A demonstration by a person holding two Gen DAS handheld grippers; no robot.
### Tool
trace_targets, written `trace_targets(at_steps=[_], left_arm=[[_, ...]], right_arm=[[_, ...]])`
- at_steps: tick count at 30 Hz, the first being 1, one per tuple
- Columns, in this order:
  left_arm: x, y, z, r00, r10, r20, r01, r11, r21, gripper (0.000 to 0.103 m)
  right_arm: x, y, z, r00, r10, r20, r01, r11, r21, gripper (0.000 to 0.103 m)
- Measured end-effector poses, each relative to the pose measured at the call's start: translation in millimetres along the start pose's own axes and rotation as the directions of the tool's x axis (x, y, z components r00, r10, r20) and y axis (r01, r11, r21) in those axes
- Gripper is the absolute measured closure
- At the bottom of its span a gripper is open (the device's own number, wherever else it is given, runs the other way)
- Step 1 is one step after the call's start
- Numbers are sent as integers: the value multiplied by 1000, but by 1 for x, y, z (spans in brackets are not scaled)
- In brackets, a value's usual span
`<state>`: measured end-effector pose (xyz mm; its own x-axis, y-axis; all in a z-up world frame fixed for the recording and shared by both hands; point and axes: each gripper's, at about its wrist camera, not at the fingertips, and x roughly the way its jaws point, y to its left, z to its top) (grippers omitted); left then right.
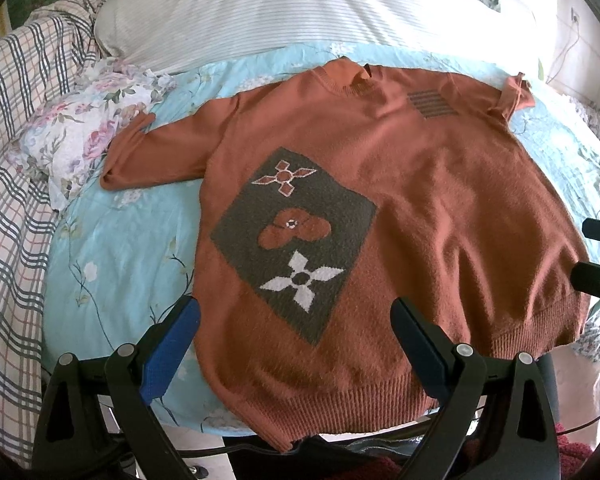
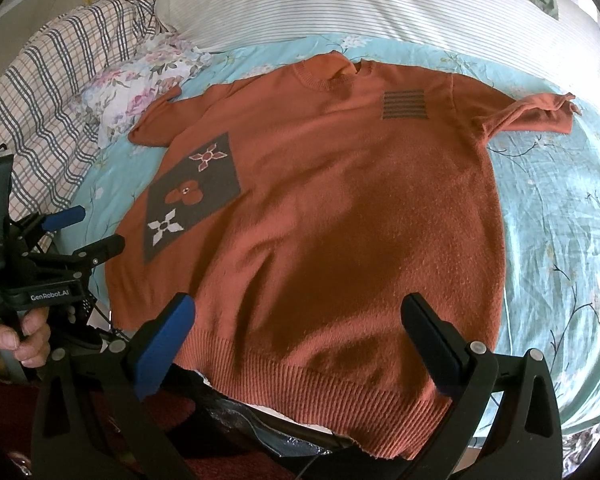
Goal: Fold small clothes
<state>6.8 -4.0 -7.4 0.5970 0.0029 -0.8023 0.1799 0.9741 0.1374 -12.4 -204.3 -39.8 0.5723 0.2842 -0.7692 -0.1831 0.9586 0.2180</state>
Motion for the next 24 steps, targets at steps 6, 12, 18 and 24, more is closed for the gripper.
trace_targets(at_steps=[6, 12, 18, 24], left_arm=[[0, -1, 0, 1000, 4, -30, -3, 1000, 8, 7], [1, -3, 1, 1000, 14, 24, -14, 1000, 10, 7], [8, -1, 11, 996, 72, 58, -75, 996, 52, 6], [19, 2, 21, 999, 33, 21, -34, 999, 22, 6]], right_arm=[[1, -3, 2, 1000, 7, -10, -7, 1000, 12, 0], [2, -5, 5, 1000, 6, -6, -5, 1000, 9, 0], [4, -15, 11, 1000, 6, 3, -6, 1000, 30, 0], [3, -41, 25, 998, 26, 65, -32, 996, 81, 0]])
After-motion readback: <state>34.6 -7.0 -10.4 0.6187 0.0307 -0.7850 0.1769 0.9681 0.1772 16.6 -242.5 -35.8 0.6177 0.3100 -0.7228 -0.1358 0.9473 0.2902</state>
